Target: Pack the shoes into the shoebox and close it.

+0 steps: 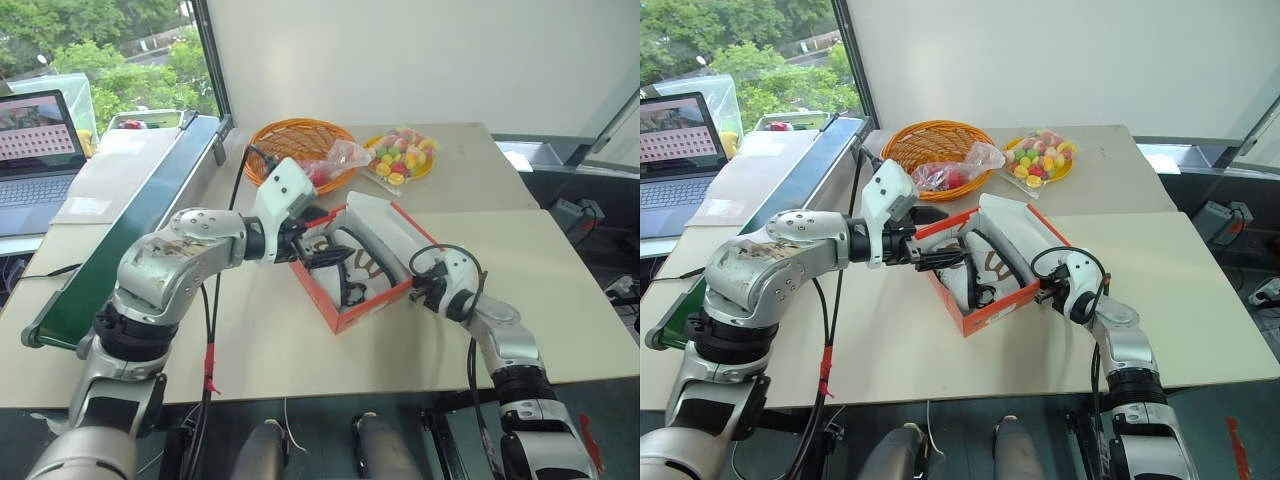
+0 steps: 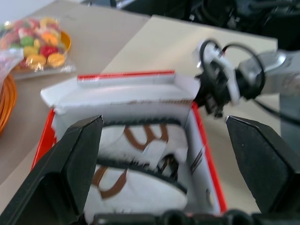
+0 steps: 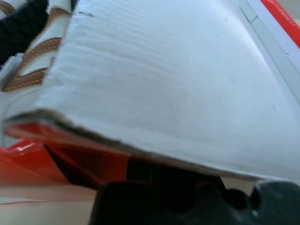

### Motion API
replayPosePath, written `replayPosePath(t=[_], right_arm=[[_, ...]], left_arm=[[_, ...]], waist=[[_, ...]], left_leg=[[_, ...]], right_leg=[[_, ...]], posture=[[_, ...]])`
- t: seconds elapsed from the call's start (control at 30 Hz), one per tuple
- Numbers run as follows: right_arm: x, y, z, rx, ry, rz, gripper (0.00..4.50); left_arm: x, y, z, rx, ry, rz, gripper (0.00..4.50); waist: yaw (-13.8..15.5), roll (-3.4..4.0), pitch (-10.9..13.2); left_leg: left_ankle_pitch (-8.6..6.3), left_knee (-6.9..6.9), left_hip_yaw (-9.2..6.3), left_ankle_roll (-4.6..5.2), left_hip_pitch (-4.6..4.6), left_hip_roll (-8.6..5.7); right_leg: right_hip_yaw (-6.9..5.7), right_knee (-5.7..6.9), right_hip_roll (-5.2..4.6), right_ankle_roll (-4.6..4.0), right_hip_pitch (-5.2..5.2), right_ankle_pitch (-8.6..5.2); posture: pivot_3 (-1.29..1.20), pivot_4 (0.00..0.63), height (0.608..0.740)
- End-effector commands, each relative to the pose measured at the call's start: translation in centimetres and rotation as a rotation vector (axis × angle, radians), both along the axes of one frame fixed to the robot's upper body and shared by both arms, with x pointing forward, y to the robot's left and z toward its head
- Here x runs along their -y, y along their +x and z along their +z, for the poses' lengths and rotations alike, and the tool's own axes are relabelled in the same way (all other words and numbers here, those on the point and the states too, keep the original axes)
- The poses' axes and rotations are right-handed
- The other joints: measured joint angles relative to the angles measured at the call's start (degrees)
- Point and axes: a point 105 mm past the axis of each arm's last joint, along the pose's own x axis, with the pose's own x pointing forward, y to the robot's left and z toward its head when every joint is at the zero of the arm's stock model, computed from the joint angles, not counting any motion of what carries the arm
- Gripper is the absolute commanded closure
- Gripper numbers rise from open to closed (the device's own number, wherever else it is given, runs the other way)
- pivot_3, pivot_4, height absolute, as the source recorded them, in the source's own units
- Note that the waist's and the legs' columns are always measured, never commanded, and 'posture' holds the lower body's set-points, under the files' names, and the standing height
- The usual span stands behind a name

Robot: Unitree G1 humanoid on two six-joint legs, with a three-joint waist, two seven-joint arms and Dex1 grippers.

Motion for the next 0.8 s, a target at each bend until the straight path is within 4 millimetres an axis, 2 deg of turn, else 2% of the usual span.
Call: replayPosePath(t=[0.03, 0.23, 0.57, 0.7, 0.8], right_arm=[[1.3, 1.2, 3.2, 0.129, 0.015, -0.063, 4.5], [0.2, 1.5, 4.8, 0.177, 0.096, -0.028, 4.5], [-3.7, -0.8, 7.7, 0.182, 0.321, 0.207, 4.5], [-4.3, -1.6, 7.8, 0.145, 0.332, 0.263, 4.5], [-5.3, -2.4, 7.1, 0.083, 0.299, 0.326, 4.5]], left_arm=[[0.0, -0.1, 1.7, 0.075, -0.029, -0.001, 0.01], [0.1, -0.1, 1.6, 0.08, -0.027, -0.001, 0.01], [0.2, 0.0, 1.6, 0.083, -0.029, -0.002, 0.01], [0.3, 0.1, 1.7, 0.087, -0.03, -0.003, 0.01], [0.2, 0.2, 1.9, 0.097, -0.034, 0.006, 0.01]], waist=[[-0.03, 0.0, 0.0], [0.01, 0.0, 0.0], [0.0, 0.0, 0.0], [0.09, 0.0, 0.0], [0.09, 0.0, 0.0]], left_leg=[[0.0, 0.0, 0.0, 0.0, 0.0, 0.0], [0.0, 0.0, 0.0, 0.0, -0.01, 0.0], [0.0, 0.0, -0.01, 0.0, -0.02, 0.01], [0.0, 0.0, -0.02, 0.0, -0.01, 0.0], [0.0, 0.0, -0.02, 0.0, -0.02, 0.0]], right_leg=[[0.0, 0.0, 0.0, 0.0, 0.0, 0.0], [0.0, -0.02, 0.0, 0.0, 0.0, 0.0], [0.0, 0.0, 0.0, 0.0, 0.0, 0.0], [-0.01, 0.0, 0.0, 0.0, 0.0, 0.0], [-0.01, 0.0, 0.0, 0.0, 0.0, 0.0]], posture=[[0.0, 0.15, 0.74], [0.0, 0.15, 0.74], [0.0, 0.15, 0.74], [0.0, 0.15, 0.74], [0.0, 0.15, 0.74]])
